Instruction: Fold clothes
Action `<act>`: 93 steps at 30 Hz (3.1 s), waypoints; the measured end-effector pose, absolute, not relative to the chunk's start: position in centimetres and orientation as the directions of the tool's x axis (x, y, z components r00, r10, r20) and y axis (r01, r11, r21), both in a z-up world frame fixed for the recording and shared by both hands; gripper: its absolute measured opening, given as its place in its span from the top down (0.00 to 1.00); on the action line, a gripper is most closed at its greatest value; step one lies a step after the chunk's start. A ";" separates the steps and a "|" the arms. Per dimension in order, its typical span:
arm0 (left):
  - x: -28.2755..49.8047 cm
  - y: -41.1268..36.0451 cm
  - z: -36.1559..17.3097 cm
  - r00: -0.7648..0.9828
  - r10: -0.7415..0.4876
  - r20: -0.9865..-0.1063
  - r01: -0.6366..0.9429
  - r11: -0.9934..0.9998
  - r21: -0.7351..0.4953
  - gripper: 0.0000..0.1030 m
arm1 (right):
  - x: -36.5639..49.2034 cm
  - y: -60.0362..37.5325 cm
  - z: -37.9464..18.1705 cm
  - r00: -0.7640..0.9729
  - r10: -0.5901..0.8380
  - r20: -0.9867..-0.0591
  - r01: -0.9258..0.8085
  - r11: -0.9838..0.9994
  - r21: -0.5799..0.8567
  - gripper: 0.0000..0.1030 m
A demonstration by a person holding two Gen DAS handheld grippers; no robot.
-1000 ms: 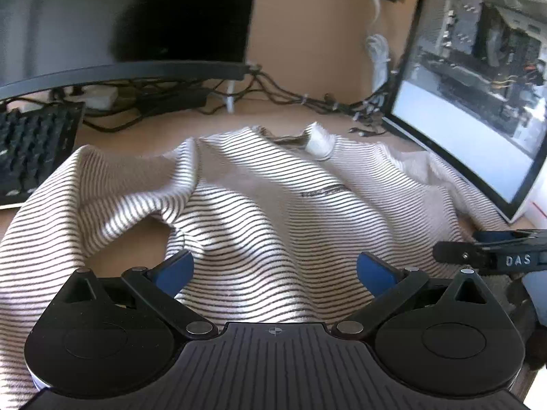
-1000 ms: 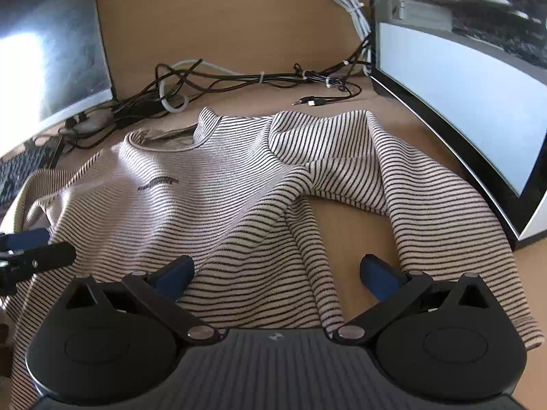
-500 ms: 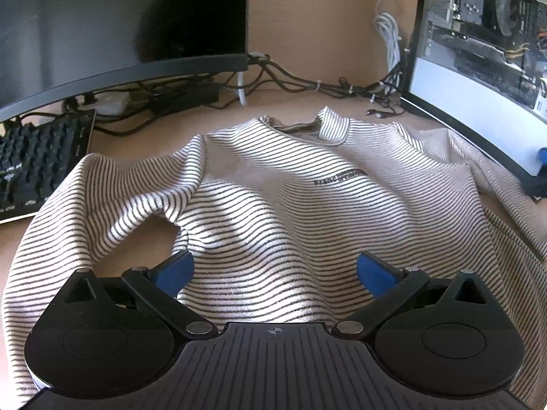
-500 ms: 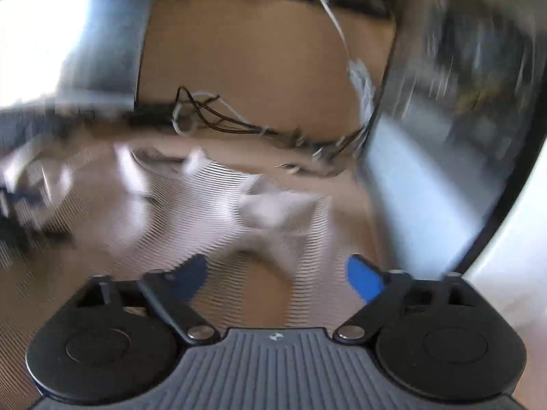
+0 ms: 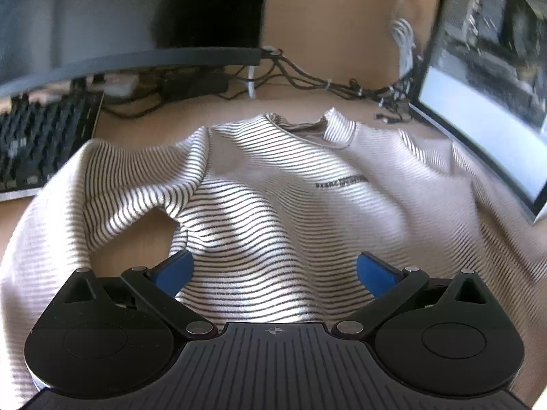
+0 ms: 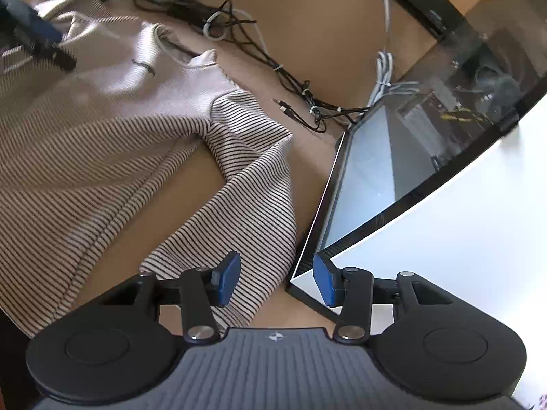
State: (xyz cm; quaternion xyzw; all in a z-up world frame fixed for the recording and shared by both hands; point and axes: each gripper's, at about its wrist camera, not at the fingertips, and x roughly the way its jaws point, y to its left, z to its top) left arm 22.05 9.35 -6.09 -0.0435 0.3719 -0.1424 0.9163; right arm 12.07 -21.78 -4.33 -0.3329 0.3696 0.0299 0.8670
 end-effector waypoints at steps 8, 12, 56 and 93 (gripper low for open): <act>21.2 11.2 -2.1 0.721 -0.323 -0.613 0.207 0.945 -0.254 0.00 | 11.7 -20.2 -5.4 0.701 -0.139 -0.699 -0.485 0.626 -0.611 0.55; 20.5 12.1 -1.0 0.731 -0.323 -0.601 0.199 0.943 -0.265 0.00 | 11.0 -19.8 -5.0 0.636 -0.047 -0.770 -0.590 0.613 -0.525 0.55; 11.1 20.3 -2.8 0.750 -0.042 -0.660 0.187 0.971 0.151 0.00 | 32.4 -2.9 7.4 0.825 0.352 -0.442 -0.343 0.934 0.103 0.66; 27.9 17.7 11.6 0.774 -0.296 -0.560 0.047 0.908 -0.415 0.93 | 21.0 -17.1 -10.6 0.767 0.463 -0.444 -0.181 0.820 0.543 0.00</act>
